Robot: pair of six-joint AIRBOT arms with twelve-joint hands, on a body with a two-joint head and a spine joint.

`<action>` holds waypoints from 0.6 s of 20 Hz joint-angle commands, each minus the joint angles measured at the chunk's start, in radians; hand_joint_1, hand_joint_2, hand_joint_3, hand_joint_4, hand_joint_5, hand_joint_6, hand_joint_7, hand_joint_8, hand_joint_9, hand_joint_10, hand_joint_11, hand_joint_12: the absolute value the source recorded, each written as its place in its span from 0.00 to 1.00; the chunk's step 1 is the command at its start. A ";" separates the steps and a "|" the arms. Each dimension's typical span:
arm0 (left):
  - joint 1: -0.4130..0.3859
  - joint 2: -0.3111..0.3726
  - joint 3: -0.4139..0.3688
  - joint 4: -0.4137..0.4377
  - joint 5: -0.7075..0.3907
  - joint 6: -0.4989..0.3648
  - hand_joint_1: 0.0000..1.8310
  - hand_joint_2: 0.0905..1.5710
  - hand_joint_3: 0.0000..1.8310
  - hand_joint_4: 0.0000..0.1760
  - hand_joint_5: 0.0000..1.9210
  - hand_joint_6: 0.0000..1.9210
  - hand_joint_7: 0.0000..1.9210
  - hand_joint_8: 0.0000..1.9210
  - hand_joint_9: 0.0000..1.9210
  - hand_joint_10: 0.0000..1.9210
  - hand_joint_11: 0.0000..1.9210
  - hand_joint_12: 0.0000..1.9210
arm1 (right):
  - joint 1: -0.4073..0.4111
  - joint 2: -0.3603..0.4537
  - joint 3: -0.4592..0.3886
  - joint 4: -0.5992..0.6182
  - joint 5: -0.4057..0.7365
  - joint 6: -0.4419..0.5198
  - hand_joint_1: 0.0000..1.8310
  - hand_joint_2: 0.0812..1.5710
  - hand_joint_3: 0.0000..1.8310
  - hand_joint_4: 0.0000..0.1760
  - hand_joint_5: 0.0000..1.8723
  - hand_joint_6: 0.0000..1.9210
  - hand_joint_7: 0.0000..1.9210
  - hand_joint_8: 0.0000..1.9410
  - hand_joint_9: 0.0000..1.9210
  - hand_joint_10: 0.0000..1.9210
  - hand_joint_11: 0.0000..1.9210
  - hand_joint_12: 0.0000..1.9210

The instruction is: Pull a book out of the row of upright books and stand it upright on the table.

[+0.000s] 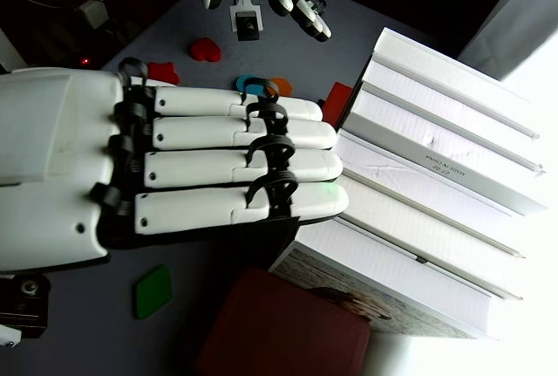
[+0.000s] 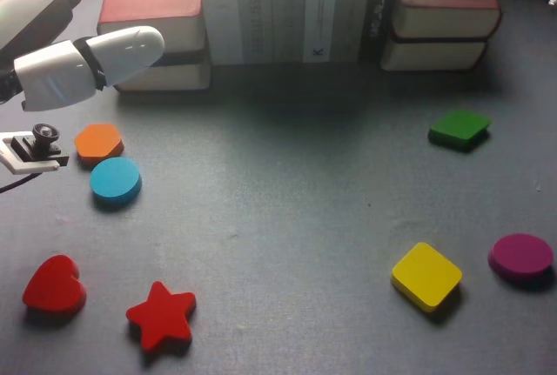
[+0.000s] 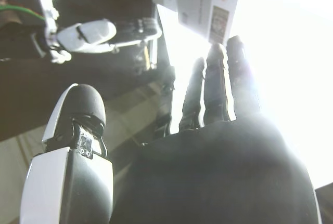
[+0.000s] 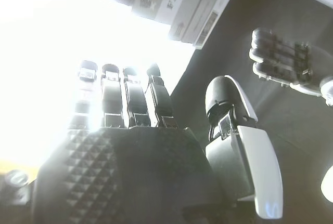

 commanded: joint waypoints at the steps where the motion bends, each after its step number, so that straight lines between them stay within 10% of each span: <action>1: -0.010 -0.008 0.004 -0.031 -0.114 -0.008 0.17 0.83 0.00 0.69 0.04 0.00 0.00 0.00 0.00 0.00 0.00 0.00 | 0.023 -0.004 0.012 0.010 0.094 -0.004 0.02 0.89 0.00 0.00 0.10 0.03 0.00 0.00 0.00 0.00 0.00 0.00; 8: -0.018 -0.016 0.015 -0.020 -0.108 -0.017 0.15 0.83 0.00 0.62 0.05 0.00 0.00 0.00 0.00 0.00 0.00 0.00 | 0.047 -0.071 0.081 0.011 0.027 -0.006 0.04 0.90 0.00 0.13 0.17 0.03 0.00 0.00 0.00 0.00 0.00 0.00; 12: -0.020 -0.017 0.015 -0.019 -0.108 -0.019 0.14 0.83 0.00 0.62 0.05 0.00 0.00 0.00 0.00 0.00 0.00 0.00 | 0.047 -0.090 0.096 0.011 0.012 -0.006 0.07 0.89 0.00 0.02 0.19 0.03 0.00 0.00 0.00 0.00 0.00 0.00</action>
